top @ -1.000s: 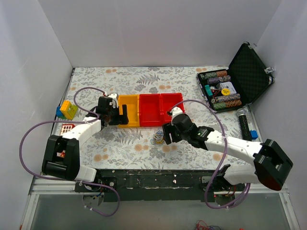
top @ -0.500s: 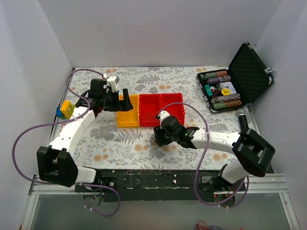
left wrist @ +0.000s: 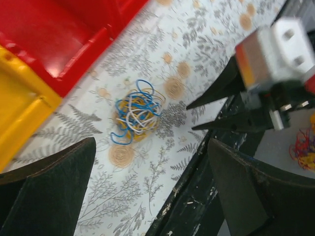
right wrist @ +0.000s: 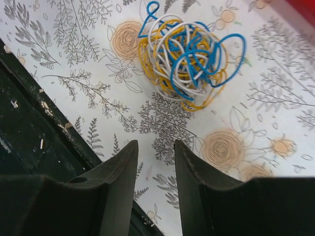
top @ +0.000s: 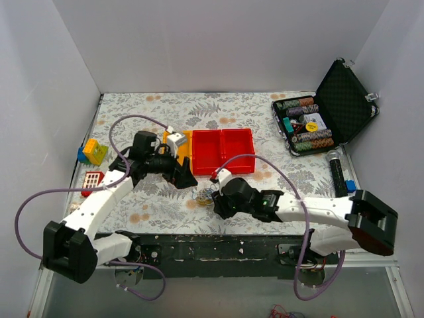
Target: Untangle the cables
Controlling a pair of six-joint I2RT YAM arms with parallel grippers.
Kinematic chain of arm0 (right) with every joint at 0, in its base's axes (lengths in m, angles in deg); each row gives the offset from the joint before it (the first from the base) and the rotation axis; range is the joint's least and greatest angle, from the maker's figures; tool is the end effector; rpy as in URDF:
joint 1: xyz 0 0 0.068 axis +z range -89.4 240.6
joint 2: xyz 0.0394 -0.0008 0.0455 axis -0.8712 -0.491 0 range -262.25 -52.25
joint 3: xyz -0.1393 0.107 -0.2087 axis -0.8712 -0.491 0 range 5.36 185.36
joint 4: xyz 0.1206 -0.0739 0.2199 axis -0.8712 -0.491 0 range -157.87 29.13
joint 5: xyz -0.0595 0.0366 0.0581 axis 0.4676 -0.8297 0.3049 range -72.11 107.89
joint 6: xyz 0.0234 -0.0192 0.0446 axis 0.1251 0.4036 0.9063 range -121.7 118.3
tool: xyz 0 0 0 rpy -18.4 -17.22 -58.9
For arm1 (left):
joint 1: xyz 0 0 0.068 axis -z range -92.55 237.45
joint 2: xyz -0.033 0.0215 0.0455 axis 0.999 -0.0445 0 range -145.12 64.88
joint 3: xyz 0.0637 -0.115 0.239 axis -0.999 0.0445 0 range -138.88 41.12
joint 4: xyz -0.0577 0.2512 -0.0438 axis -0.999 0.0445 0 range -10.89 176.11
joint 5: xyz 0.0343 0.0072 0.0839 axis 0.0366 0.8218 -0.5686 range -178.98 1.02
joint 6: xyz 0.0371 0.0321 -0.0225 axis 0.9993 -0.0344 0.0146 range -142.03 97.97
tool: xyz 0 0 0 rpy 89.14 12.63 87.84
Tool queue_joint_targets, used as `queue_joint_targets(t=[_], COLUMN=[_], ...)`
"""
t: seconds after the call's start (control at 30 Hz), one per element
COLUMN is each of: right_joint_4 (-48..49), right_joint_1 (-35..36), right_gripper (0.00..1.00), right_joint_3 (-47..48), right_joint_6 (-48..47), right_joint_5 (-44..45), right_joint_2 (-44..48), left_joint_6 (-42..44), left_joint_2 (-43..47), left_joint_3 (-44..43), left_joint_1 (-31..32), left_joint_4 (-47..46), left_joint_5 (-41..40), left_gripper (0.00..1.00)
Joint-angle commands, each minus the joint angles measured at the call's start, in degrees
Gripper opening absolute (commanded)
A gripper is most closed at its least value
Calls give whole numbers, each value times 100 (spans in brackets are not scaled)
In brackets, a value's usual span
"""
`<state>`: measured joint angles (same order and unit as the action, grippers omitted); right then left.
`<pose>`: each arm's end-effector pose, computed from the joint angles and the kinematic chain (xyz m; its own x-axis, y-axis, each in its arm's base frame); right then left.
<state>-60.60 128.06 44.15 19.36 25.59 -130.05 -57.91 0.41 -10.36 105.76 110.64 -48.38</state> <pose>0.1108 0.2546 0.1956 -0.5384 -0.3683 -0.7579 -0.7306 0.6522 0.2020 0.2116 -0.0944 0.2842 -0.9374 -0.1586 -0.3102 0.1600 0.5950 -0.7876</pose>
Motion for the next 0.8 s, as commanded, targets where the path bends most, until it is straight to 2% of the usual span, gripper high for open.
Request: queue_joint_targets(t=[0.0,0.17,0.5,0.63,0.77], right_joint_4=[-220,-299,-739,-748,-809], right_joint_1=[-14,-40,-93,-110,-128], right_gripper=[45,51,46,43,39], right_joint_3=[-195,-591,-1004,-1022,-934], right_joint_6=[179,399,838,856,830], right_joint_5=[643,1066,1295,1356,1330], right_joint_2=[922,1881,2752,2937,2920], left_joint_6=[336,143,196,116,221], left_joint_2=[-232,-689,-1638,-2087,-2263], left_joint_3=[165,25,-186,-424,-433], left_joint_1=[725,1491,1861,1887,1949], left_joint_4=[-269,-665,-974,-1034,-1368], left_joint_5=[257,-192,-720,-746,-983], left_gripper=[98,98,98,85,80])
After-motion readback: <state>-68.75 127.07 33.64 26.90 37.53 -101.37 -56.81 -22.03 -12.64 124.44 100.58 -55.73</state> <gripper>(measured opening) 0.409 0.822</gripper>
